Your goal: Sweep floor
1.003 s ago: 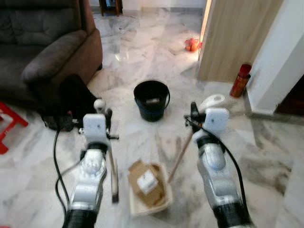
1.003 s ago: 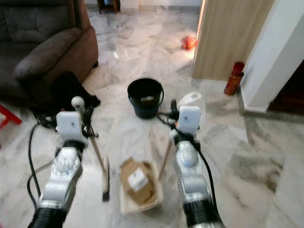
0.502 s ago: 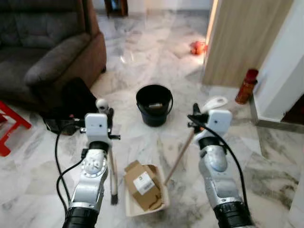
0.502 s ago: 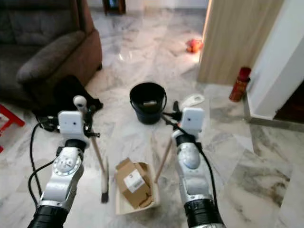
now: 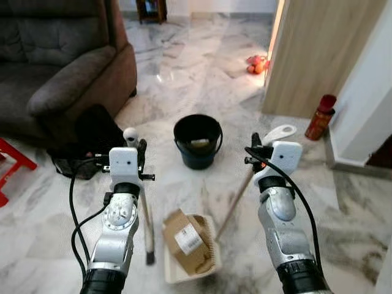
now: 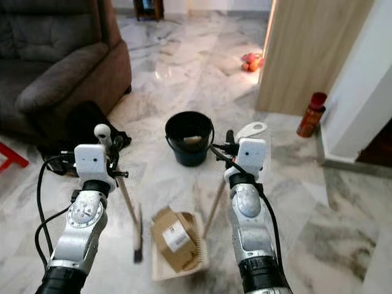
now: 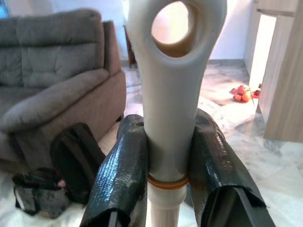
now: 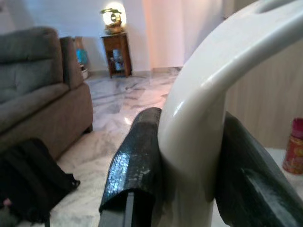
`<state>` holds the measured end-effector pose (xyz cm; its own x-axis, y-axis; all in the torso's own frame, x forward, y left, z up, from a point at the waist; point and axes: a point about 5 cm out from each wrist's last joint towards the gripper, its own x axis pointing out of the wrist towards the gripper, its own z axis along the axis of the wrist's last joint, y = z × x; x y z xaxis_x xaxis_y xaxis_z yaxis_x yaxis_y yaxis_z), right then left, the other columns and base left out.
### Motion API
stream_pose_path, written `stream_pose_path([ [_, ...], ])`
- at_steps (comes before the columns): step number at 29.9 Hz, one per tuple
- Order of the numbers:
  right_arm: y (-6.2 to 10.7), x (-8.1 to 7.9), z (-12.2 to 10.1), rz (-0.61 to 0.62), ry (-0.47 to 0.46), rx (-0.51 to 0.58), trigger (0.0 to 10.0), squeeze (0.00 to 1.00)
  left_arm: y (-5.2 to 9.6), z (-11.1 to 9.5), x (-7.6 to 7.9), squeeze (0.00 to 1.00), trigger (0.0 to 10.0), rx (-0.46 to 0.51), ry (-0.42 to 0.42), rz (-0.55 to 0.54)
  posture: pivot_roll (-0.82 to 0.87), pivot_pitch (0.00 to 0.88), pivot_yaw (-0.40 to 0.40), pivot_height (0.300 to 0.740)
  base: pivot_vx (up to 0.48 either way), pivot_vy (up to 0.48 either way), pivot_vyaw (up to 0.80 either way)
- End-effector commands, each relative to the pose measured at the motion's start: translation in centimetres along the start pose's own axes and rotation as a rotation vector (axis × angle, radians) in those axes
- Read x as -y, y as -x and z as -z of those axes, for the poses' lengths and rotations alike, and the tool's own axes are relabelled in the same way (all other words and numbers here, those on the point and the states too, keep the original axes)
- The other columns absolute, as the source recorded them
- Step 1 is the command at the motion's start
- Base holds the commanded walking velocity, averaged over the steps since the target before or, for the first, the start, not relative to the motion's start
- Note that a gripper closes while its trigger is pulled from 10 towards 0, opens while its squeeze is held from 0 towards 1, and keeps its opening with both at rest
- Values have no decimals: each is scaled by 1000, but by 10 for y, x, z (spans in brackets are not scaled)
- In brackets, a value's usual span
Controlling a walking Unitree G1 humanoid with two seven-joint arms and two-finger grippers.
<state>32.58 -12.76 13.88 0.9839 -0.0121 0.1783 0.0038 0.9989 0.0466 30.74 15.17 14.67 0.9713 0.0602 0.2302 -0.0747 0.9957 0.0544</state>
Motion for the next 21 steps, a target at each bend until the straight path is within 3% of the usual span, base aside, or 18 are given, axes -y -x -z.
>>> stream_pose_path([
  [1,-3,-7,-11,-16,-23,48,10000,0,-2,-8,-5,0,10000,39,-16,-11,98,92,44,740,274,0,0],
  [21,-3,-7,-11,-18,-19,51,10000,0,-3,-9,-5,0,10000,39,-15,-16,99,105,46,740,270,0,0],
])
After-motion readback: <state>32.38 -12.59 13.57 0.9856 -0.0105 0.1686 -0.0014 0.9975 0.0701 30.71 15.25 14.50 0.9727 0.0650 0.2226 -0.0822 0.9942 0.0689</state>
